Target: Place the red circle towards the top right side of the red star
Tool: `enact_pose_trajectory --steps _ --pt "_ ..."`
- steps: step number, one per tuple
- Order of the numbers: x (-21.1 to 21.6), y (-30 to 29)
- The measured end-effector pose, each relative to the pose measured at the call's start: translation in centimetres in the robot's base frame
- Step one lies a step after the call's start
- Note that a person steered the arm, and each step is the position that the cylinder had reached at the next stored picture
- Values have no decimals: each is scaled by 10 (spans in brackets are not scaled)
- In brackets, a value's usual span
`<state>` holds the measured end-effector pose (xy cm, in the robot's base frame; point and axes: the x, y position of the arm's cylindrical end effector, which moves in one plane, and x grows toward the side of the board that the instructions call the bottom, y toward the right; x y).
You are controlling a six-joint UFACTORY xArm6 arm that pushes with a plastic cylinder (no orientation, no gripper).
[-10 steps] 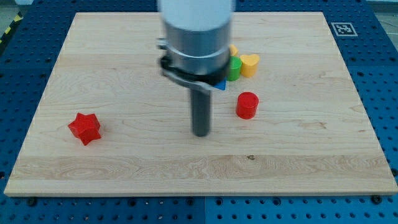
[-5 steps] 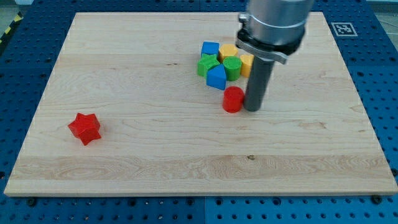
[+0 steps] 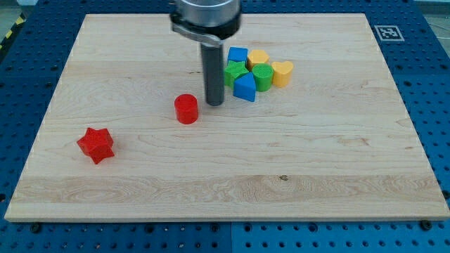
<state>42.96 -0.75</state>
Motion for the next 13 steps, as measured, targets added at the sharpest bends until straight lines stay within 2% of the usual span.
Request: enact_pose_trajectory --steps 1,4,5,6,7,8,9,10,11,12,13 --pt "23 5" --pt "33 -82" --pt "24 -107" --pt "13 -92" --pt "-11 -108" --pt "-11 -140" --pt "-15 -145" --pt "-37 -111" --pt "-41 -134" --pt "-41 -192" --pt "-41 -211"
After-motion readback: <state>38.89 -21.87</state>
